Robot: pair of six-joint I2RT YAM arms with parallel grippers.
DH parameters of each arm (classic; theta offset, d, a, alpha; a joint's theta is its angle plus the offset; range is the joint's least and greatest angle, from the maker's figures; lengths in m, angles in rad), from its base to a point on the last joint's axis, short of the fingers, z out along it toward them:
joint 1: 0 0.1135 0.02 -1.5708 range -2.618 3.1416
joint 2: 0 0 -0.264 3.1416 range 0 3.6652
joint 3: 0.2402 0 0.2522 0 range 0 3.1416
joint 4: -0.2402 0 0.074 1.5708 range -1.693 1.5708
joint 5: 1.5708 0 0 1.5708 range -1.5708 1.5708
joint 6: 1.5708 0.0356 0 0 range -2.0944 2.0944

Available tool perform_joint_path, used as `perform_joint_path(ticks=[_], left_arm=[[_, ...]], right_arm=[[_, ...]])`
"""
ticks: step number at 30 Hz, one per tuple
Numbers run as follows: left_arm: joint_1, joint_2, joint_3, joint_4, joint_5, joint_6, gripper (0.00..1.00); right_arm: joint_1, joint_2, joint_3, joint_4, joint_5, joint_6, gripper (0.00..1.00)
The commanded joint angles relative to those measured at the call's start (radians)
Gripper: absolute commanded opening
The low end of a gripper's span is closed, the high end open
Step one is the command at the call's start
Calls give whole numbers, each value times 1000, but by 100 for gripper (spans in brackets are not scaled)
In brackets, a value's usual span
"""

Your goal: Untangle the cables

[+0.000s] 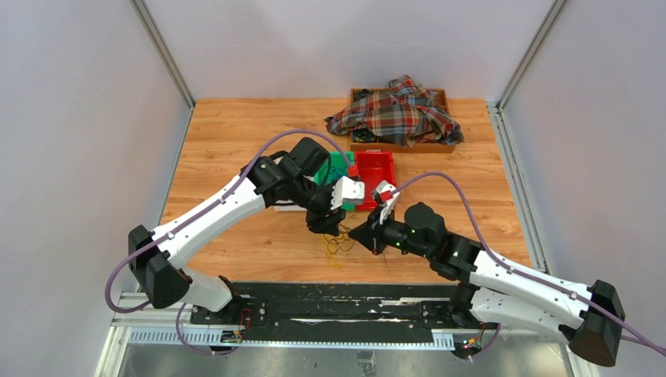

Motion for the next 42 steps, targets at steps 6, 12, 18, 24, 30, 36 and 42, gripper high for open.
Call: perform_joint_path(ticks=[6,12,18,24,30,36,42], left_arm=[[2,-21,-11,-36,115,82,42],[2,-24,-14,-30,124,52,36],[2,-35,-33,13,4,14,4],[2,-82,-44,27,-159,-31,1],[2,-142,-32,9,-177,-78,1],[2,-157,3,-11,-245,-120,0],[2,-164,-11,-9,-215,-209,1]], right_arm=[[10,23,46,140,-73,-12,0],[10,27,23,205,-92,11,0],[11,-3,-9,215,-67,24,1],[10,-103,-84,179,68,15,0],[10,-135,-113,167,159,-5,1],[10,-133,-112,170,210,-33,32],[11,-73,-96,302,117,-36,61]])
